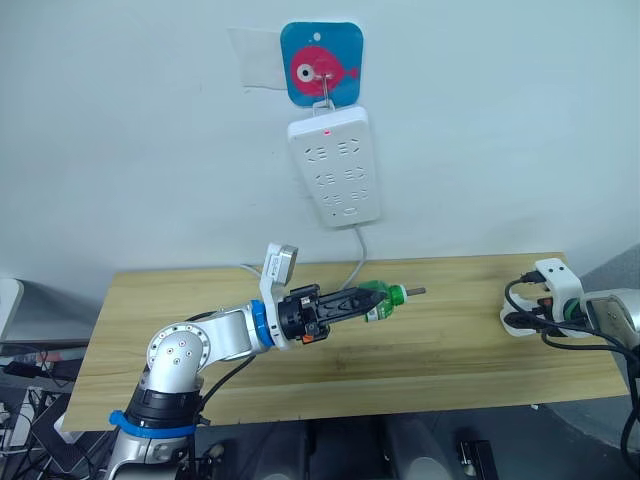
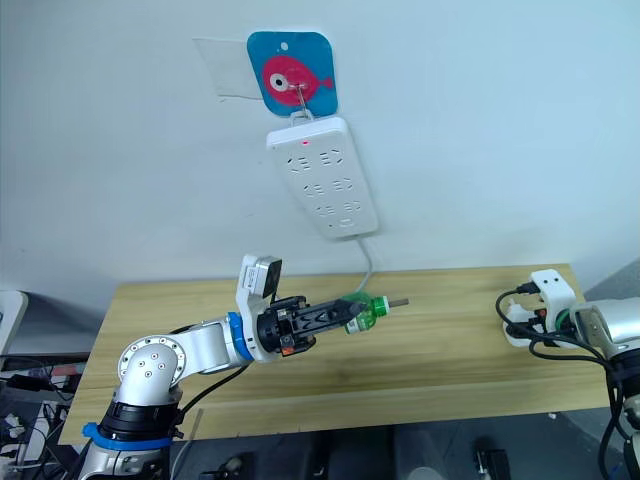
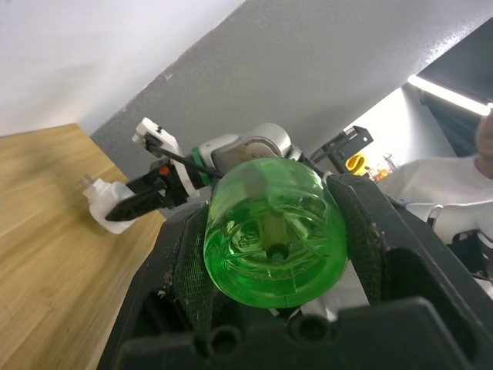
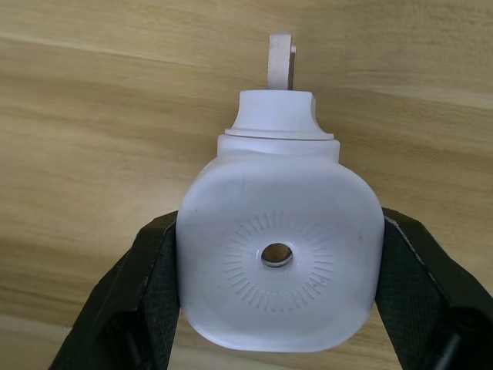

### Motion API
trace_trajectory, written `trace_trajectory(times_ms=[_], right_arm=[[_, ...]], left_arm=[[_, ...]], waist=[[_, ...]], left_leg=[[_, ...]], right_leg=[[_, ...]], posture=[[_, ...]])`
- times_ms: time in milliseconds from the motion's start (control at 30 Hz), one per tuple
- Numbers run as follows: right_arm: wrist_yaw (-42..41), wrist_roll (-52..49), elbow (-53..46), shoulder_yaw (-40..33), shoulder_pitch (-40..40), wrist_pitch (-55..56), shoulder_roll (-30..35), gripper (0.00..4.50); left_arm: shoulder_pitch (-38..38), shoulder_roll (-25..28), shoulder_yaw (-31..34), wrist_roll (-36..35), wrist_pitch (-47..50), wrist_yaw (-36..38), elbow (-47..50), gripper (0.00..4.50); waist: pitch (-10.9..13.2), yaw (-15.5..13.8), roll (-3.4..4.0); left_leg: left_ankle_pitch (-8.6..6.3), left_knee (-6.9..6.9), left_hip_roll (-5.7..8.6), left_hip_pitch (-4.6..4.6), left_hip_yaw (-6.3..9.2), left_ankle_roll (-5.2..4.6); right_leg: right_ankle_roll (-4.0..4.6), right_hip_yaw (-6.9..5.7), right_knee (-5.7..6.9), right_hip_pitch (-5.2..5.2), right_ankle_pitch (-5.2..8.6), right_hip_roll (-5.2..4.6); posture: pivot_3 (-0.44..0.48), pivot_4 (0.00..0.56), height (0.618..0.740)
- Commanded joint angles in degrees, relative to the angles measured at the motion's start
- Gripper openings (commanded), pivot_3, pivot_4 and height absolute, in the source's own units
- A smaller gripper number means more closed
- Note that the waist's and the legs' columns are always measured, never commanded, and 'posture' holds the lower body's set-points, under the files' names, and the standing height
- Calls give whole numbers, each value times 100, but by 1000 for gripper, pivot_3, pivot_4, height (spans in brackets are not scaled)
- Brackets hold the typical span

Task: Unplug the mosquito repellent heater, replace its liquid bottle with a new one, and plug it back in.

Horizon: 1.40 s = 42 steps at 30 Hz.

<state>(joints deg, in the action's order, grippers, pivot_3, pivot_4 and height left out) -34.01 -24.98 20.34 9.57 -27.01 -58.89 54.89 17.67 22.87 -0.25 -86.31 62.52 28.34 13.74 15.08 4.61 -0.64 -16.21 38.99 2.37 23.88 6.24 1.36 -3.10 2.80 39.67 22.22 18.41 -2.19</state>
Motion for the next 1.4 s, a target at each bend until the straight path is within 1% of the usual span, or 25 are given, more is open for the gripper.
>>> trace_trajectory(times_ms=[33, 167, 300, 567, 633, 667, 700, 733, 833, 933, 1033, 1100, 1167, 1200, 1300, 1367, 1400], right_arm=[[113, 243, 14, -345, -11, -114, -40, 3004], [286, 379, 0, -620, 96, -312, -158, 3004], [248, 389, -78, -837, 212, -506, -256, 3004], [67, 554, 26, -894, 369, -317, -310, 3004], [41, 626, 50, -881, 390, -265, -288, 3729], [26, 655, 56, -886, 391, -260, -288, 3962], [9, 673, 56, -897, 390, -269, -291, 4352], [-10, 687, 51, -904, 376, -286, -290, 4450], [-72, 677, -34, -950, 346, -412, -252, 4450], [-230, 669, -185, -971, 347, -552, -30, 4450], [-356, 581, -484, -1103, 319, -821, 226, 4450], [-435, 488, -801, -1255, 329, -972, 397, 4450], [-550, 230, -1207, -1602, 426, -1339, 476, 4450], [-672, -78, -1452, -1927, 460, -1759, 416, 4450], [-947, -1177, -2039, -3148, 434, -3076, -132, 4450], [-817, -2142, -2263, -3848, 575, -3348, -488, 4450], [-589, -2876, -2212, -4120, 690, -3361, -582, 4450]], left_arm=[[-101, 58, 20, -17, 49, 132, 285, 2274], [-203, 50, -8, -25, 28, 112, 392, 2274], [-237, -1, -44, 15, 14, 105, 441, 2274], [-266, -16, -42, -8, 48, 61, 520, 2274], [-286, -13, -39, -3, 43, 46, 552, 2274], [-290, -21, -32, 2, 31, 24, 556, 2274], [-293, -27, -28, -1, 24, 11, 559, 2274], [-294, -28, -28, 0, 24, 6, 562, 2274], [-311, -32, -34, -9, 27, 8, 578, 2274], [-279, -61, -50, -8, 24, 22, 565, 2274], [-197, -82, -51, 133, -26, 147, 506, 2274], [-107, -74, -78, 572, -263, 353, 546, 2274], [10, 23, -337, 1438, -754, 807, 810, 2274], [54, 54, -570, 2090, -1244, 1052, 942, 2274], [64, -19, -979, 3241, -2238, 1485, 1019, 2274], [13, -134, -1128, 3726, -2700, 1596, 969, 2274], [-18, -188, -1192, 3954, -2903, 1616, 950, 2274]], waist=[[4, -2, -1], [5, -5, -2], [5, -19, -2], [5, -37, -2], [5, -45, -2], [5, -49, -2], [5, -50, -2], [5, -51, -2], [5, -53, -2], [5, -65, -2], [4, -85, 0], [4, -90, 0], [4, -100, 0], [5, -102, -1], [5, -108, -2], [6, -120, -3], [7, -127, -5]], left_leg=[[0, 0, 0, 0, 1, 1], [1, -1, 0, 0, 1, 1], [1, 0, 0, 0, 0, 1], [1, -1, 1, 0, 0, 2], [1, -1, 1, -1, -1, 1], [1, 0, 1, -2, -1, 1], [1, 0, 0, -2, 0, 1], [1, -1, 0, -2, 0, 1], [1, -1, 0, -2, 0, 2], [2, -1, 0, -2, -1, 3], [2, -1, 1, -2, -1, 4], [2, -1, 1, -2, -1, 4], [3, -1, 0, -2, 0, 5], [3, -1, 0, -1, 1, 6], [9, -6, -2, -1, -2, 16], [9, -9, -3, 1, 0, 16], [0, -10, -3, 1, 2, 0]], right_leg=[[0, -1, 0, 0, 0, 0], [0, 0, -1, 0, 0, 0], [0, 1, 0, 0, 0, 0], [0, 0, 0, 0, 0, 0], [0, 2, 1, 0, 0, 0], [0, 2, 1, 0, 0, 0], [0, 1, 2, 0, 0, 0], [0, 1, 2, 0, 0, 0], [0, 1, 1, -1, 0, 0], [0, 2, 0, -1, 0, 0], [0, 2, 0, -1, 0, 0], [0, 1, -1, -1, 0, -1], [0, 0, -1, -1, 0, 0], [0, -1, -3, -1, 0, 0], [1, -2, -16, -8, -1, 1], [2, -4, -25, -12, -1, 1], [2, -6, -28, -13, -1, 0]], posture=[[-59, 301, 740], [-62, 295, 740], [-63, 294, 740], [-54, 291, 740], [-52, 290, 740], [-52, 290, 740], [-51, 289, 740], [-51, 289, 740], [-56, 286, 740], [-56, 286, 740], [-79, 276, 740], [-85, 276, 740], [-101, 278, 740], [-101, 278, 740], [-118, 281, 740], [-118, 281, 740], [-120, 284, 740]])
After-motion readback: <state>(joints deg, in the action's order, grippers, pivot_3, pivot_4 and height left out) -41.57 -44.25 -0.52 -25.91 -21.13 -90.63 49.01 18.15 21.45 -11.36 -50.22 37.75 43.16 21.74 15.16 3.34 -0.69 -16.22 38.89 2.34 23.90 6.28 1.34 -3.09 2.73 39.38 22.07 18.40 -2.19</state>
